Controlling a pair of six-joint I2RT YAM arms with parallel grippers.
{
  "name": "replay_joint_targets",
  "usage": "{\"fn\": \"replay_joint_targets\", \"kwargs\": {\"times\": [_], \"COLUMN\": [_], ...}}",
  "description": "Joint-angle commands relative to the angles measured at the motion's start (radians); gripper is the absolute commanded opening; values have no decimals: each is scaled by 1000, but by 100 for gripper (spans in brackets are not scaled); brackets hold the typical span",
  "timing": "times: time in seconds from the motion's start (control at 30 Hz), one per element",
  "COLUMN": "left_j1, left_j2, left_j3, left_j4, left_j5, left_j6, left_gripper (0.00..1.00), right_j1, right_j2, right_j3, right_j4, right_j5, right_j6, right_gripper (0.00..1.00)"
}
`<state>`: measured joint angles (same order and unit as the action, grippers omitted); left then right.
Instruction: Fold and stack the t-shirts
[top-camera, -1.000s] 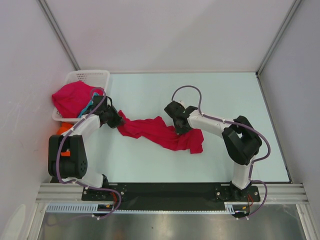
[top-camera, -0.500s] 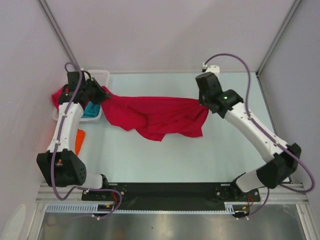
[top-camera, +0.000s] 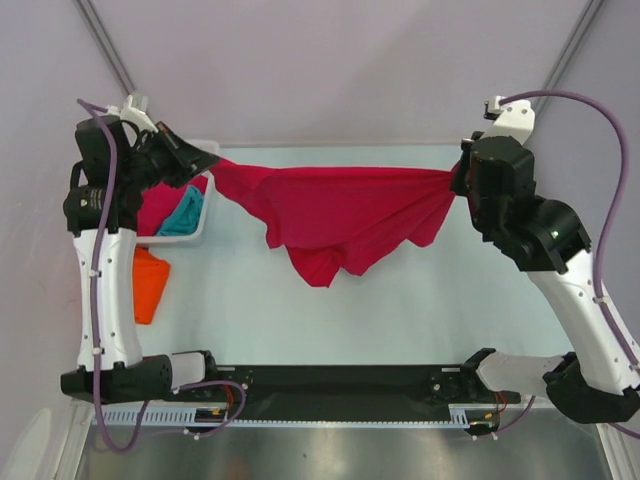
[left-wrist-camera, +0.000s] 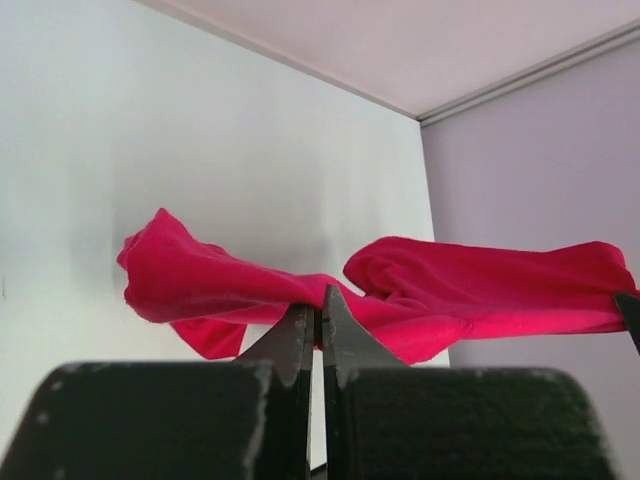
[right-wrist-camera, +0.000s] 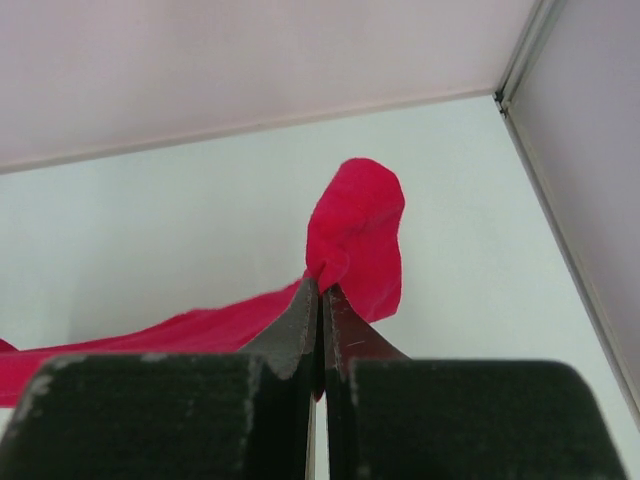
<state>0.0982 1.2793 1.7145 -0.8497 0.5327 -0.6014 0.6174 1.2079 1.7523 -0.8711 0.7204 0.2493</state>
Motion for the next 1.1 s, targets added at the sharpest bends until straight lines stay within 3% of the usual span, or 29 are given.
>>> {"fn": "replay_joint_targets", "kwargs": {"times": [0.0, 0.17, 0.37, 0.67, 0.8, 0.93, 1.0, 1.07], "left_j1": [11, 11, 11, 12, 11, 11, 11, 11], "left_j2": [-101, -175, -189, -181, -184, -190, -181, -138], "left_j3": [36, 88, 304, 493, 449, 267, 179, 64], "left_j4": [-12, -3, -60, -84, -81, -29, 29, 88], "left_j5": [13, -23, -71, -65, -83, -123, -143, -139], "left_j6": [-40, -112, -164, -210, -199, -170, -166, -159], "left_gripper": [0, 0, 0, 1, 1, 1, 1, 1], "right_j1": [53, 159, 280, 400, 407, 356, 268, 96], "right_j2": [-53, -85, -102, -145, -120, -74, -61, -15], "right_j3": [64, 88, 150, 128, 99, 53, 9, -19], "right_j4": [-63, -88, -94, 14, 32, 32, 23, -31], "right_j5": [144, 249, 388, 508, 519, 490, 343, 132], "right_j6": [-9, 11, 13, -48, -76, -79, -30, 22], "right_gripper": [0, 0, 0, 0, 0, 0, 0, 0]}}
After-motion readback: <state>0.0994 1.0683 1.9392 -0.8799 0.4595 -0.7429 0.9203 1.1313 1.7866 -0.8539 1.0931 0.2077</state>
